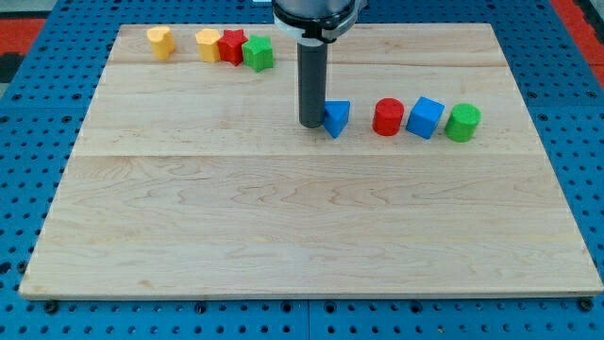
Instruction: Separate the green star from the red star
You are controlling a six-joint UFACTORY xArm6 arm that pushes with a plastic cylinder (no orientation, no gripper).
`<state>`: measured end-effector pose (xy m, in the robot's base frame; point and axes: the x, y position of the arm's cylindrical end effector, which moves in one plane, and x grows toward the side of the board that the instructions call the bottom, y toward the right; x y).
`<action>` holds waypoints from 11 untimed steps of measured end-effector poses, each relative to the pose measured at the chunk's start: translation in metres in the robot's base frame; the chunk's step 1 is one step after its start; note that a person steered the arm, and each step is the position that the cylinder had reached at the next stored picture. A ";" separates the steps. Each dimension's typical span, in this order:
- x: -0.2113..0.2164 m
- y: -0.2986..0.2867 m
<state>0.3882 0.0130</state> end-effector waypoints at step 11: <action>-0.107 -0.131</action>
